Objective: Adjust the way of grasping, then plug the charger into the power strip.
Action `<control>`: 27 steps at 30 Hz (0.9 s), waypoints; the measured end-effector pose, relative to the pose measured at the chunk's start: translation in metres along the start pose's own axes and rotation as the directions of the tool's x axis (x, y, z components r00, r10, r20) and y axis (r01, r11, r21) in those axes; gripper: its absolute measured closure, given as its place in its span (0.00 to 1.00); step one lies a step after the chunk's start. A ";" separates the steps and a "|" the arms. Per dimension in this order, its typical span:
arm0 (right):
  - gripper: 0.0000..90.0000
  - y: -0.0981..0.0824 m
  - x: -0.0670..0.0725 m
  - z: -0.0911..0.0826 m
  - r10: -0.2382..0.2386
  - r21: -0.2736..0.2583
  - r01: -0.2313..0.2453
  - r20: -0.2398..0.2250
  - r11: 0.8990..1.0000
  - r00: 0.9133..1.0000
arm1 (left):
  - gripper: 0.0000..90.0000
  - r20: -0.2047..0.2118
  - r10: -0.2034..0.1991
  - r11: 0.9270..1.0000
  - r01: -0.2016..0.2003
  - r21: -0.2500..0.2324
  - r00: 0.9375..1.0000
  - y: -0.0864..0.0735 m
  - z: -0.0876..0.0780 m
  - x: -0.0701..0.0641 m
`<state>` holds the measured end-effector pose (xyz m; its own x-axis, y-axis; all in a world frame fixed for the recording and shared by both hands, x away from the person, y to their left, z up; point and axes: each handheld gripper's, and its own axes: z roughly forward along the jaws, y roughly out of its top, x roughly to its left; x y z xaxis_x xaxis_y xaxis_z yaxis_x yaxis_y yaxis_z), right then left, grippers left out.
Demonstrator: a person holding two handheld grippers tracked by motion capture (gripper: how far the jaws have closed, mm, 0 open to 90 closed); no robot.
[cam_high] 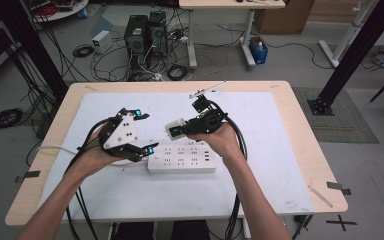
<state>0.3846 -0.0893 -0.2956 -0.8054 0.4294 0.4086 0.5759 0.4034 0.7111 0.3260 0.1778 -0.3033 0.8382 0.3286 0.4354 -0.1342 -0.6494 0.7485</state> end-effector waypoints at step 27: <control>0.69 0.015 -0.003 -0.005 -0.359 0.421 0.249 0.204 0.872 0.911 | 0.12 0.268 -0.216 0.886 0.074 0.457 0.939 -0.058 -0.023 0.047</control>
<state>0.3951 -0.0891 -0.2834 -0.9117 0.4109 0.0001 0.3603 0.7994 0.4808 0.3612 0.2471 -0.3146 0.9576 0.2650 0.1130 0.1843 -0.8650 0.4667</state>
